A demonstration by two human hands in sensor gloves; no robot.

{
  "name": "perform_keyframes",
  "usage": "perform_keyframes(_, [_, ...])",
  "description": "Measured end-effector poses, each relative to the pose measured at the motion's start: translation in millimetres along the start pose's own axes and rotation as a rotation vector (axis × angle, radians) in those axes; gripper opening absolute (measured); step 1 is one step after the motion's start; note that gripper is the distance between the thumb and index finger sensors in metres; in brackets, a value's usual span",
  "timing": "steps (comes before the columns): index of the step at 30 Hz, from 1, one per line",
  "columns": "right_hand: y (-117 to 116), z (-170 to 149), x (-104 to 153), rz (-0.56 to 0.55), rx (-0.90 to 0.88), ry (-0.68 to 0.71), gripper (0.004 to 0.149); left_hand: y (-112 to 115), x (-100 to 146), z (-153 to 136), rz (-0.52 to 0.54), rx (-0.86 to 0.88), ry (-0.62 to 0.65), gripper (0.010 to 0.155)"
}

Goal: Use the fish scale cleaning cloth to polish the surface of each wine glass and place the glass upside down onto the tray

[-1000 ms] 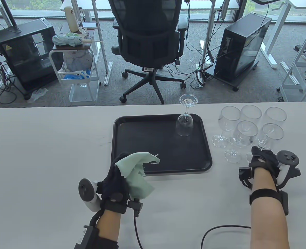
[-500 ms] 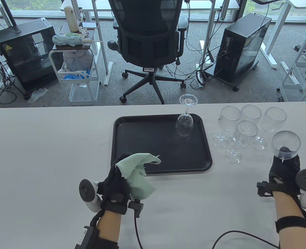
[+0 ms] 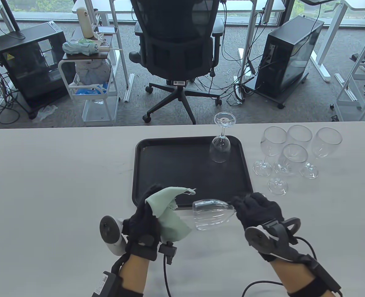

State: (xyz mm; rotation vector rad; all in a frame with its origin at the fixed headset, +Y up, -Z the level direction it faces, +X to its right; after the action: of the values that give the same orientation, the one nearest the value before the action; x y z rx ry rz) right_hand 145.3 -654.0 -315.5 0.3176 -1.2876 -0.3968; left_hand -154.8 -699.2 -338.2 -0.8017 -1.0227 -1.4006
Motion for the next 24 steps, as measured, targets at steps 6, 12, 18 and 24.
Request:
perform_keyframes(6, [9, 49, -9, -0.086, -0.027, 0.002, 0.049, 20, 2, -3, -0.13, -0.036, -0.004, 0.061])
perform_keyframes(12, [12, 54, 0, -0.226, -0.141, 0.13, 0.055, 8, 5, 5, 0.048, -0.188, 0.027, 0.057])
perform_keyframes(18, [-14, -12, 5, -0.212, -0.716, 0.002, 0.088, 2, 5, 7, 0.078, -0.155, 0.022, 0.055])
perform_keyframes(24, [-51, -32, 1, -0.003, -1.225, -0.089, 0.081, 8, 5, 1, 0.027, -0.108, -0.001, 0.056])
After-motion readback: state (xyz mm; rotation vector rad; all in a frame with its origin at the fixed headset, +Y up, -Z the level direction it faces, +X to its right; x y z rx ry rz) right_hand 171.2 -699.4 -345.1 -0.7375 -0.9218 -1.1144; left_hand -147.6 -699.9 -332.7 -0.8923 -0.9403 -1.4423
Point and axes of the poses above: the tracker on the back of each hand, its own z axis roughly to the thumb side, its own x axis roughly from the fingertips to the wrist, y = z × x, the point moved 3 cm from there along -x, roughly from the wrist to the fingertips, and after that the axes turned 6 degrees about -y, right-handed, at the moved point
